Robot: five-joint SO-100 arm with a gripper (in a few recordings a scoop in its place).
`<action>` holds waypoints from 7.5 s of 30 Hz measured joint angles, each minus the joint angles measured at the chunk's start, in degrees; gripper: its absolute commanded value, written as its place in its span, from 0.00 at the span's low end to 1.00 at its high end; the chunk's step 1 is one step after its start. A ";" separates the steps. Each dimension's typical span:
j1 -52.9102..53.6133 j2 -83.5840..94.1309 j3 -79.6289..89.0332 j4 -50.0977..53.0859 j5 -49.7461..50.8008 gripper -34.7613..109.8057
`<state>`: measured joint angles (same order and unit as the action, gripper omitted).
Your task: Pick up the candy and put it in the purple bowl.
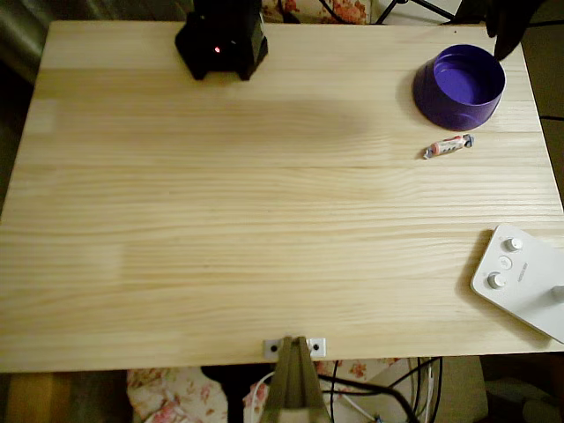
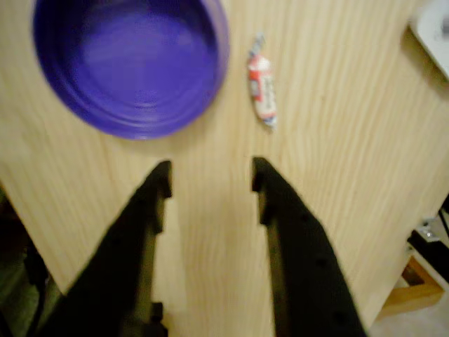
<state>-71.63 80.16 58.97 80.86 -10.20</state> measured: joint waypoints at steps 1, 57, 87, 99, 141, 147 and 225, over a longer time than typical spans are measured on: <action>0.44 0.00 0.00 0.18 0.00 0.35; 8.35 -31.11 -15.38 0.79 -9.58 0.35; 9.23 -34.10 -16.00 0.62 -6.94 0.28; 10.02 -33.31 -16.00 2.72 -5.01 0.28; -8.00 -5.98 -12.48 5.36 3.08 0.29; -7.21 -6.24 -11.78 4.57 3.08 0.29; 27.51 29.44 27.60 9.32 -7.29 0.24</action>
<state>-44.12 109.60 86.57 90.18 -17.49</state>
